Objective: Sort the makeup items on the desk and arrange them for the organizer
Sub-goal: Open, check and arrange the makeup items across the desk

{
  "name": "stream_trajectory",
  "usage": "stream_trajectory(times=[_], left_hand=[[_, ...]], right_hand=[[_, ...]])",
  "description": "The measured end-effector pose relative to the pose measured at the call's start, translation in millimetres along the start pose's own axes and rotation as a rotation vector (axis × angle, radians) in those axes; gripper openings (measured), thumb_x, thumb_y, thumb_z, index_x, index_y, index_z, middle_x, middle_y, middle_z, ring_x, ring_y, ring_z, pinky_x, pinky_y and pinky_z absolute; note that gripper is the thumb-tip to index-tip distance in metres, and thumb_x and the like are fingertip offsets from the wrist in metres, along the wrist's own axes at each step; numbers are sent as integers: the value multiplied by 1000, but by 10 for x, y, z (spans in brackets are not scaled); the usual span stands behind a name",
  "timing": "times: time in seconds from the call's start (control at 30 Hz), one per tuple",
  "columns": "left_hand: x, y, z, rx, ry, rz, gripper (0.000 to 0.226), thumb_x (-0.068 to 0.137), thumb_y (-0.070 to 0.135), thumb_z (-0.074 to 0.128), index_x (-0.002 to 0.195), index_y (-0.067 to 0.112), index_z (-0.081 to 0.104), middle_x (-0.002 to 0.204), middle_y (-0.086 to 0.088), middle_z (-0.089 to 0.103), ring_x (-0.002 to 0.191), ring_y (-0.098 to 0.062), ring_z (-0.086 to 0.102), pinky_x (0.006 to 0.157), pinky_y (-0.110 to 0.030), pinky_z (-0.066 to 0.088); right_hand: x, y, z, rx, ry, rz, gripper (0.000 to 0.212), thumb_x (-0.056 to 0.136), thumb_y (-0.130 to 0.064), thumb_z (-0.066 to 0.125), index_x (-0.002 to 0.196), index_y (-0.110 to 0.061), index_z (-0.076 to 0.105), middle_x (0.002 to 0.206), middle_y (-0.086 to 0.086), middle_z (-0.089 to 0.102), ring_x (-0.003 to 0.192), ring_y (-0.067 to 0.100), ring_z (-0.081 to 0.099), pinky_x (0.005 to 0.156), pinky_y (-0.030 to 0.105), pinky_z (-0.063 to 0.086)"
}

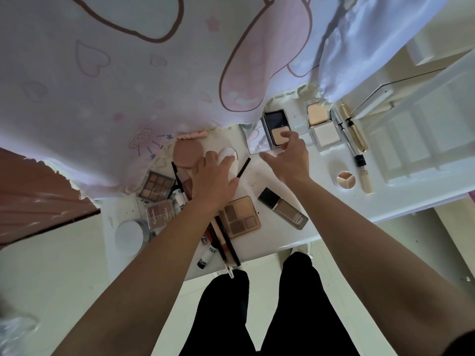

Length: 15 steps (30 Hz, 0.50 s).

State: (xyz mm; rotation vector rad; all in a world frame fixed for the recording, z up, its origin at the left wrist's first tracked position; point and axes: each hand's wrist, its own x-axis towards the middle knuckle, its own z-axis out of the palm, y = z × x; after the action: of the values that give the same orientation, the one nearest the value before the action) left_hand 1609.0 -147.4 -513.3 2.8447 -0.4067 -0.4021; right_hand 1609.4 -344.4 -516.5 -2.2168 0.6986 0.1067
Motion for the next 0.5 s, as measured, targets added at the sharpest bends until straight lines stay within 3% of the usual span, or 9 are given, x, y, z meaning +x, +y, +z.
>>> stream_trajectory(times=[0.2, 0.5], left_hand=[[-13, 17, -17, -16, 8, -9, 57, 91, 42, 60, 144, 27, 44, 133, -13, 40, 122, -34, 40, 108, -48, 33], [-16, 14, 29, -25, 26, -33, 57, 91, 42, 61, 143, 28, 45, 136, -12, 38, 125, -33, 38, 110, -50, 32]], right_hand=[[63, 59, 129, -171, -87, -230, 24, 88, -35, 74, 106, -20, 68, 106, 2, 56, 88, 20, 65, 85, 31, 53], [274, 84, 77, -175, -27, -204, 23, 92, -33, 71, 108, -16, 73, 108, 9, 60, 89, 22, 64, 81, 26, 48]])
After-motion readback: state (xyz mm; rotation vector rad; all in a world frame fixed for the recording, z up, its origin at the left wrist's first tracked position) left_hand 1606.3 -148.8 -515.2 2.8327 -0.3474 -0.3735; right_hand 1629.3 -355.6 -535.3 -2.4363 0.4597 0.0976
